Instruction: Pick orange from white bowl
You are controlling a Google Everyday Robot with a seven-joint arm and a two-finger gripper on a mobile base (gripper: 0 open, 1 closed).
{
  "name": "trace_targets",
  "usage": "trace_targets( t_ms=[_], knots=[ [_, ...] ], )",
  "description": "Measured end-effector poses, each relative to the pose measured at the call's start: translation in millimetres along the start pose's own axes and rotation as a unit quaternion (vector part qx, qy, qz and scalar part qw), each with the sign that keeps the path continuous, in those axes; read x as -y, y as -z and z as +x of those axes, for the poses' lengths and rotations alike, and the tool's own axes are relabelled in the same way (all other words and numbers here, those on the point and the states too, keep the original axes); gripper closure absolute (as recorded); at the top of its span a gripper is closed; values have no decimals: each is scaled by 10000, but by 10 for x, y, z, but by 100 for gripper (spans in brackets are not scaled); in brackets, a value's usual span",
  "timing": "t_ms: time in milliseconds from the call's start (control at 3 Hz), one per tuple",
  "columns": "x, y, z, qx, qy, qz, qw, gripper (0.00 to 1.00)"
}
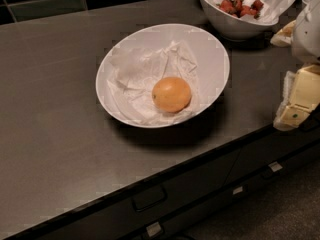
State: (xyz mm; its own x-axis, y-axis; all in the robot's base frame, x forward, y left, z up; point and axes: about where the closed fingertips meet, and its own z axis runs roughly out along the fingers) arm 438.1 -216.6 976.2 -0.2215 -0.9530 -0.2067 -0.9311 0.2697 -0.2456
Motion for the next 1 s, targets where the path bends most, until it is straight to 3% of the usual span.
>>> trace_targets(
  t_ms=[333, 1000],
  knots=[
    [1, 1, -1, 0, 2, 1, 10000, 0],
    [242, 145, -530, 60, 609, 180, 9980, 0]
  ],
)
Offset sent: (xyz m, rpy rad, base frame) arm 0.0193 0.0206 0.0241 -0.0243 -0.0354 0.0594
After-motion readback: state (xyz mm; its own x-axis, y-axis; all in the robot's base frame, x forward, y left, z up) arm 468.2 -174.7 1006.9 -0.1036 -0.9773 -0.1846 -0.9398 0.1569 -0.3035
